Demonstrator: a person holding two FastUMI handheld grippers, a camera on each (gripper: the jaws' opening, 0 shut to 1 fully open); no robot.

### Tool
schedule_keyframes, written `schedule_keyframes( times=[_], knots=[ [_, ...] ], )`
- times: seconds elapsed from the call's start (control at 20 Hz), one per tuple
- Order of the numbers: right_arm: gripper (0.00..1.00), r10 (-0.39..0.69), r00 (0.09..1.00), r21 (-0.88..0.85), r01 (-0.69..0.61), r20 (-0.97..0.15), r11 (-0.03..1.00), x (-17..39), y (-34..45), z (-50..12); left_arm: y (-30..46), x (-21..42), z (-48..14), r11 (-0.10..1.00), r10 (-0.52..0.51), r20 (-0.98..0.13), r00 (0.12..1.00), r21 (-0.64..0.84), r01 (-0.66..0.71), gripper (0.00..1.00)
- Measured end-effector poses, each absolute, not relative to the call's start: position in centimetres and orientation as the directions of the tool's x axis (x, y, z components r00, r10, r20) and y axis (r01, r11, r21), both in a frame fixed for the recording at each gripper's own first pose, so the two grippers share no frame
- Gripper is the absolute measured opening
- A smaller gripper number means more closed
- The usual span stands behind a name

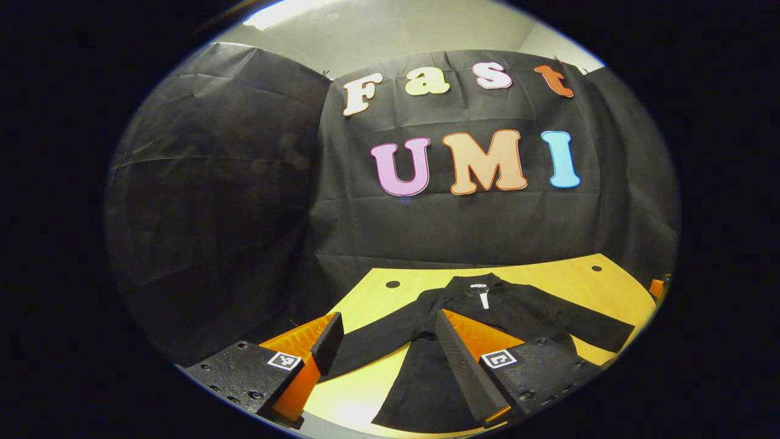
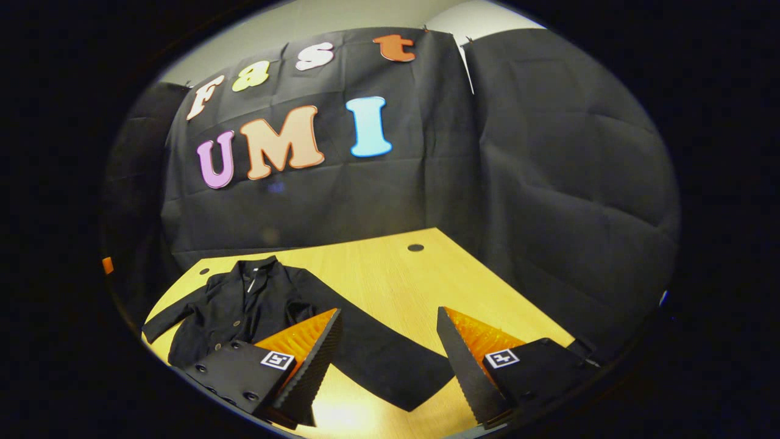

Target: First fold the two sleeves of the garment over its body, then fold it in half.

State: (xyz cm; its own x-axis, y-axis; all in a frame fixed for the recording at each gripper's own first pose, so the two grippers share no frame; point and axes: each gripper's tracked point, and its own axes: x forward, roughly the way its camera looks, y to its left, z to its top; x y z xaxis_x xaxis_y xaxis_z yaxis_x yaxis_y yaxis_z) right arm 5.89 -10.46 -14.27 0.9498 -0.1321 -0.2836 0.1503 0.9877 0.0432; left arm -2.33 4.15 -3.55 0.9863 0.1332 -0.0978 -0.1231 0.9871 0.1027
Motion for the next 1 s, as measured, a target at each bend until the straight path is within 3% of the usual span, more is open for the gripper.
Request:
schedule_keyframes(
  times=[0.3,0.5,0.55,0.65,0.75,0.85,0.95,1.0],
  knots=[
    [0.99,-0.131,0.891,0.084,0.185,-0.434,0.979,7.6,-12.6,-20.5,3.6,-2.5,-3.5,0.985,0.137,-0.103,0.985,0.117,-0.124,0.93],
    [0.99,-0.130,0.859,0.078,0.193,-0.495,0.978,8.6,-12.8,-23.2,2.9,-2.7,-4.3,0.987,0.127,-0.122,0.984,0.113,-0.114,0.93],
    [0.95,-0.129,0.853,0.075,0.192,-0.506,0.979,8.8,-12.9,-24.0,2.7,-2.8,-4.5,0.987,0.125,-0.127,0.984,0.112,-0.111,0.90],
    [0.99,-0.130,0.837,0.066,0.194,-0.531,0.979,8.9,-13.1,-25.4,2.7,-2.9,-4.6,0.987,0.128,-0.130,0.983,0.112,-0.114,0.89],
    [0.95,-0.121,0.818,0.079,0.199,-0.562,0.977,9.1,-12.8,-26.4,2.9,-3.1,-4.6,0.986,0.134,-0.130,0.982,0.121,-0.119,0.93],
    [0.99,-0.113,0.804,0.100,0.209,-0.584,0.973,9.3,-12.8,-27.6,3.1,-3.0,-4.6,0.984,0.137,-0.128,0.982,0.128,-0.121,0.89],
    [0.95,-0.119,0.789,0.095,0.219,-0.603,0.971,8.9,-12.9,-28.6,3.1,-3.1,-4.7,0.985,0.138,-0.130,0.982,0.124,-0.122,0.89],
    [0.99,-0.121,0.779,0.089,0.222,-0.615,0.971,8.8,-12.7,-29.1,3.1,-3.1,-4.8,0.985,0.140,-0.131,0.982,0.122,-0.124,0.89]
  ],
)
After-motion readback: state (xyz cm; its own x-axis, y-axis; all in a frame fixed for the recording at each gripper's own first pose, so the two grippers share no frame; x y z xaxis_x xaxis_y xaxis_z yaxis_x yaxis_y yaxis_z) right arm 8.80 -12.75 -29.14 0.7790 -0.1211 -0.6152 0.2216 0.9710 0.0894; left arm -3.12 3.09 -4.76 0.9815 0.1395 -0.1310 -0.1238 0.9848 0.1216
